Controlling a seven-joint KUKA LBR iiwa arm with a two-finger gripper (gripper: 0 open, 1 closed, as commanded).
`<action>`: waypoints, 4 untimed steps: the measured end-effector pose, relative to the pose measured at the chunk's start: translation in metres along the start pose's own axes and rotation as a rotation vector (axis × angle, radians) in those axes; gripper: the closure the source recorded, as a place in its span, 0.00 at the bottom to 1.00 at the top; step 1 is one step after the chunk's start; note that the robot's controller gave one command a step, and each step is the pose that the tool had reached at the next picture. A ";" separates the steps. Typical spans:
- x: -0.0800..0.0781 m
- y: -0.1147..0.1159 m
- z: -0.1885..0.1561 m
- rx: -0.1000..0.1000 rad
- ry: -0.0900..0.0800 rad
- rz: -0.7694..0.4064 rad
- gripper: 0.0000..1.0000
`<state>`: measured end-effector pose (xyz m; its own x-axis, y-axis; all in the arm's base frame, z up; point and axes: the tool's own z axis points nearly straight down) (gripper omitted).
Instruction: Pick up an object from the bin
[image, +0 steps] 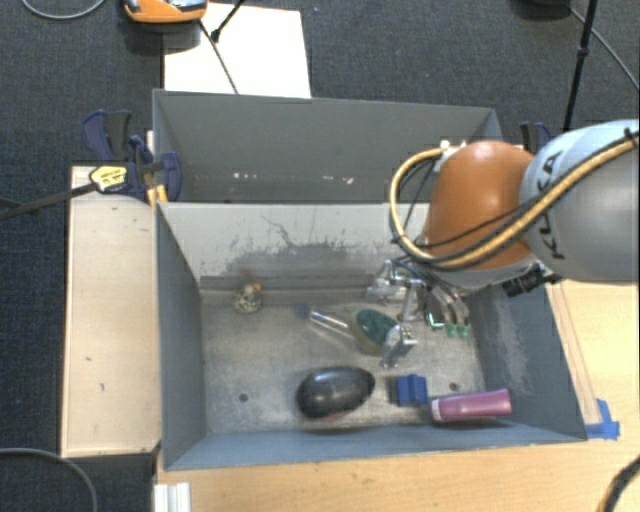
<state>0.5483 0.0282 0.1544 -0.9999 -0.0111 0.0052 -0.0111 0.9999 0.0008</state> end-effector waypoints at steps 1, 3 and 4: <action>-0.034 0.002 0.082 -0.001 -0.010 0.062 0.00; -0.033 0.015 -0.042 0.001 -0.016 -0.146 1.00; -0.025 0.063 -0.156 0.002 -0.015 -0.478 1.00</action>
Offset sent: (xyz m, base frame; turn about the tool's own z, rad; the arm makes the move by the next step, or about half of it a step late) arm 0.0314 0.0020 -0.0821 0.0627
